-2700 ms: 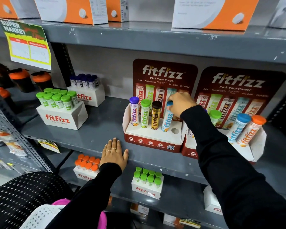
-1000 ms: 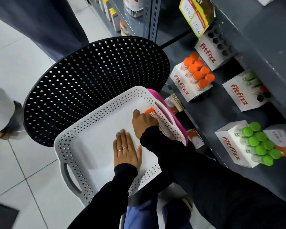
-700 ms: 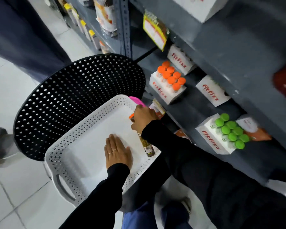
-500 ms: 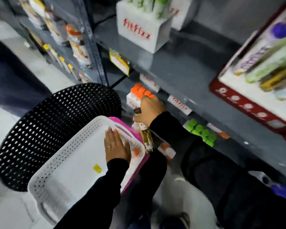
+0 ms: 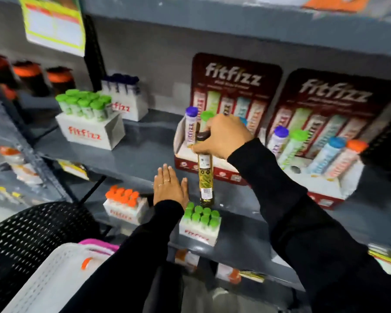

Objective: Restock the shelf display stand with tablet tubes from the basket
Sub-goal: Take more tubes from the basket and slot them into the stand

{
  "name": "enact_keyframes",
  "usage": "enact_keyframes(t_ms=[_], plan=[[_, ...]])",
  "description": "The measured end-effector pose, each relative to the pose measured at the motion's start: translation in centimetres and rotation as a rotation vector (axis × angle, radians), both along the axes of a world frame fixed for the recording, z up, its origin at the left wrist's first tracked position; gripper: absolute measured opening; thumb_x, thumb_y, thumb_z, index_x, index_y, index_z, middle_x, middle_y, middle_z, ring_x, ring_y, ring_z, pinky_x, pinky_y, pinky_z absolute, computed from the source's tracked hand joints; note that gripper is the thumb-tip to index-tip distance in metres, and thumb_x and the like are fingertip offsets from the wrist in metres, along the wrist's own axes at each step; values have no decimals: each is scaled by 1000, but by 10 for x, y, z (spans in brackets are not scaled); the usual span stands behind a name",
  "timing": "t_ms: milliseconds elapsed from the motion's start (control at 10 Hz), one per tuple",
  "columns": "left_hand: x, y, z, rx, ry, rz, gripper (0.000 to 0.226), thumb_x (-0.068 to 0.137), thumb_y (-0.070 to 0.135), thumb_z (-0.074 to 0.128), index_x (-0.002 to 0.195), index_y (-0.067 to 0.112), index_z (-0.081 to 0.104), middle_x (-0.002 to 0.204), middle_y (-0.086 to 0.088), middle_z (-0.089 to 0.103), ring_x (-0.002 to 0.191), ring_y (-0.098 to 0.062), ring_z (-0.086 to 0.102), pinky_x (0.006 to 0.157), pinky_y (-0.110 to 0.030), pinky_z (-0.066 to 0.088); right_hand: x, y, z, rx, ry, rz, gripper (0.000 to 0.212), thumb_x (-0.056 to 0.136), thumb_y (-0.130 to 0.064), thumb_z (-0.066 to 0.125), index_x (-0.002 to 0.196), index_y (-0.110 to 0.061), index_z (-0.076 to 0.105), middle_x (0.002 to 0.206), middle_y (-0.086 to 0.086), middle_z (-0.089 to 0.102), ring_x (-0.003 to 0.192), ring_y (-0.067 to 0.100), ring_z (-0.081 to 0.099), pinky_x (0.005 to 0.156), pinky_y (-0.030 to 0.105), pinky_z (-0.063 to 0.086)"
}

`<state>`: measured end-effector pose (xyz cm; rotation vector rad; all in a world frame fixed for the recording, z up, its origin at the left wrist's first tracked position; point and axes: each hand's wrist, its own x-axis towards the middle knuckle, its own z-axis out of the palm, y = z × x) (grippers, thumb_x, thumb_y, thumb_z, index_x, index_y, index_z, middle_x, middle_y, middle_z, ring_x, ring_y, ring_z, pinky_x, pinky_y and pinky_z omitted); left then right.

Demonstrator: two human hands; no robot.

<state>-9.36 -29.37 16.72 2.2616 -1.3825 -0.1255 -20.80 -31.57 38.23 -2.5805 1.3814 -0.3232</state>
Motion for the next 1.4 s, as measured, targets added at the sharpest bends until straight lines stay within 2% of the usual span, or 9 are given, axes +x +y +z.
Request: enact_keyframes(t_ms=[100, 200, 300, 500, 600, 800, 900, 1300, 1400], plan=[[-12, -1, -10, 66, -31, -23, 74, 87, 46, 27, 131, -13, 34, 141, -32, 34, 132, -44, 29, 110, -52, 21, -24, -3, 10, 65, -15, 17, 23, 73, -21, 75, 64, -7, 59, 67, 9, 62, 63, 23, 56, 43, 22, 40], [-12, 0, -16, 63, -40, -30, 80, 81, 48, 20, 124, -15, 43, 132, -34, 44, 125, -48, 39, 105, -56, 28, -45, -3, 19, 149, -34, 48, 20, 77, -11, 72, 95, -4, 73, 85, 15, 76, 54, 19, 64, 41, 19, 49], [-11, 2, -14, 78, -77, -27, 77, 83, 49, 20, 131, -10, 36, 141, -30, 35, 133, -43, 29, 111, -51, 18, -58, -3, 22, 188, -49, 68, 24, 78, -6, 70, 101, -7, 73, 94, 14, 75, 60, 21, 67, 54, 26, 57], [-9, 1, -16, 96, -115, -4, 68, 90, 45, 23, 139, -3, 26, 150, -21, 24, 139, -34, 16, 115, -43, 8, -67, -1, 16, 200, -69, 59, 16, 87, -19, 63, 93, -10, 75, 98, 7, 75, 64, 21, 64, 57, 11, 43], [-9, 2, -15, 91, -124, -10, 64, 94, 43, 28, 139, -1, 26, 150, -20, 22, 140, -33, 15, 115, -42, 7, -71, 1, 16, 158, -25, 48, 21, 89, -12, 58, 101, -8, 75, 93, 3, 73, 72, 17, 57, 85, 18, 41], [-10, 3, -14, 123, -151, -14, 60, 96, 40, 31, 142, 2, 20, 153, -17, 17, 141, -29, 10, 116, -40, 5, -80, -10, 12, 98, -13, -40, 36, 82, -19, 69, 111, 3, 68, 116, 20, 69, 106, 30, 64, 83, 34, 55], [-10, 3, -14, 140, -167, -6, 60, 96, 41, 27, 142, 3, 19, 153, -16, 15, 141, -28, 9, 117, -40, 5, -89, -21, 10, 55, -15, -88, 29, 81, -19, 68, 101, 1, 73, 109, 17, 72, 92, 24, 67, 76, 27, 53], [-11, 2, -17, 101, -175, 23, 63, 94, 43, 25, 138, -2, 28, 149, -21, 26, 139, -33, 19, 115, -43, 11, -157, -90, -9, -41, -112, -520, 39, 82, -25, 68, 118, -8, 65, 121, 15, 64, 110, 31, 59, 92, 36, 50], [-12, 1, -18, 105, -166, 20, 58, 95, 37, 36, 138, -2, 28, 149, -21, 25, 139, -33, 18, 115, -43, 10, -168, -94, -12, -108, -151, -572, 32, 89, -19, 61, 118, -7, 64, 121, 16, 63, 113, 33, 57, 95, 36, 48]])
